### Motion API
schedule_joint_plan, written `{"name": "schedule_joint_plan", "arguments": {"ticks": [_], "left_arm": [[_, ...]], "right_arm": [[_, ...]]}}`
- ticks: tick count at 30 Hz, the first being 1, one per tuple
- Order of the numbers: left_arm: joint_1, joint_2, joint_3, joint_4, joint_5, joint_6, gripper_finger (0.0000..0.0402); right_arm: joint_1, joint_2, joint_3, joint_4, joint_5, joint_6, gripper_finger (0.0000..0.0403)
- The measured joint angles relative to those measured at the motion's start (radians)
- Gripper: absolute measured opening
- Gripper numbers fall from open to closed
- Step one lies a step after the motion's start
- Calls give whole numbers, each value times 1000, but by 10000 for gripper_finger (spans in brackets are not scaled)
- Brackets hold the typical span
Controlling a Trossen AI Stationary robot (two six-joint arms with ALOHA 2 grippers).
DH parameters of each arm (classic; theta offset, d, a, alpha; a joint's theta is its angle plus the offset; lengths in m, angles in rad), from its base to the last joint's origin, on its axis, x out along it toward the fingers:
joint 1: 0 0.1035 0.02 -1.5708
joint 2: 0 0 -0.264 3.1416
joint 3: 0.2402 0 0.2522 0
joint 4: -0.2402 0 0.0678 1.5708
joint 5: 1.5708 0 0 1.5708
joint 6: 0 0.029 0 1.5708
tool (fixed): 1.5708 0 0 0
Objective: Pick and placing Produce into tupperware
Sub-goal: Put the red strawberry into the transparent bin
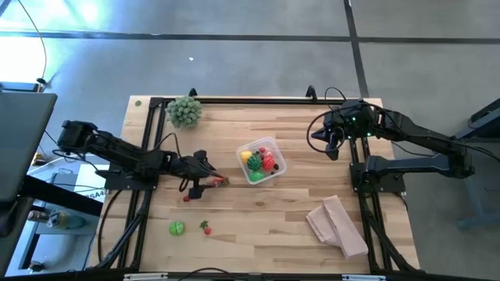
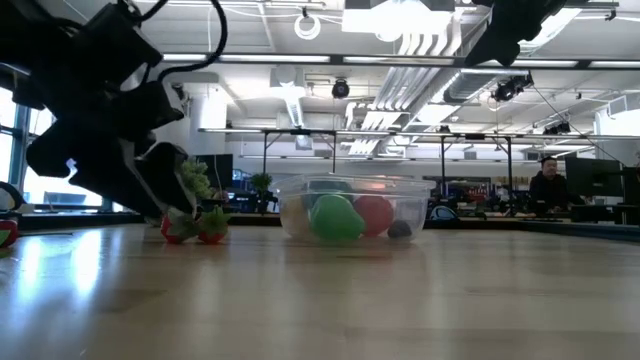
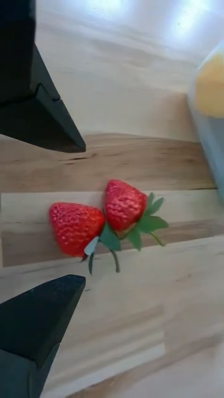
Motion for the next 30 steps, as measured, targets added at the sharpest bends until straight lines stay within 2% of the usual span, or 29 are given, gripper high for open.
{"name": "schedule_joint_plan", "arguments": {"ticks": [10, 20, 30], "left_arm": [[0, 128, 5, 80, 22, 1, 324], [0, 164, 5, 114, 39, 7, 262], [0, 165, 5, 133, 39, 7, 231]], "right_arm": [[0, 0, 0, 0, 0, 0, 4], [0, 0, 0, 0, 0, 0, 4], [0, 0, 0, 0, 0, 0, 4]]}}
